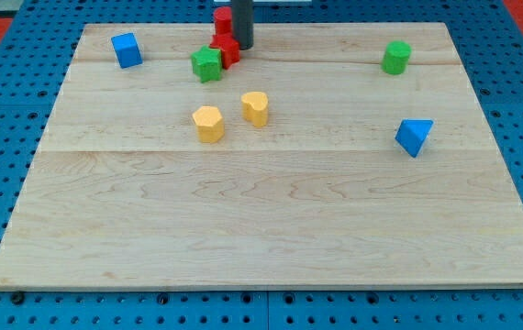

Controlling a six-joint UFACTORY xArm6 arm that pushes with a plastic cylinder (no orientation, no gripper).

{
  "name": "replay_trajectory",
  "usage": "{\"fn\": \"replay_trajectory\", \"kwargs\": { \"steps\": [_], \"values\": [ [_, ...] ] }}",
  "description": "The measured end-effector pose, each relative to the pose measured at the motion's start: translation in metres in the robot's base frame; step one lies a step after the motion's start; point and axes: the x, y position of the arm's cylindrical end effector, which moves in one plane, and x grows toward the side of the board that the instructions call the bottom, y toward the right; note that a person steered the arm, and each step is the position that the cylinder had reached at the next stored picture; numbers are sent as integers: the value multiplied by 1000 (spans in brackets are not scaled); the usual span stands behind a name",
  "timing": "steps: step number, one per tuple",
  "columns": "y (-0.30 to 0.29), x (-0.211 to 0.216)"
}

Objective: Move the green star parallel to the right of the red star

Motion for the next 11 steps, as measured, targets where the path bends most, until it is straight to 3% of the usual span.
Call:
{"fn": "replay_trajectory", "kwargs": {
  "steps": [3,4,5,6,7,11],
  "values": [
    [23,60],
    [-19,99],
    [-102,134],
    [-134,82],
    [-88,77],
    [-104,71]
  ]
}}
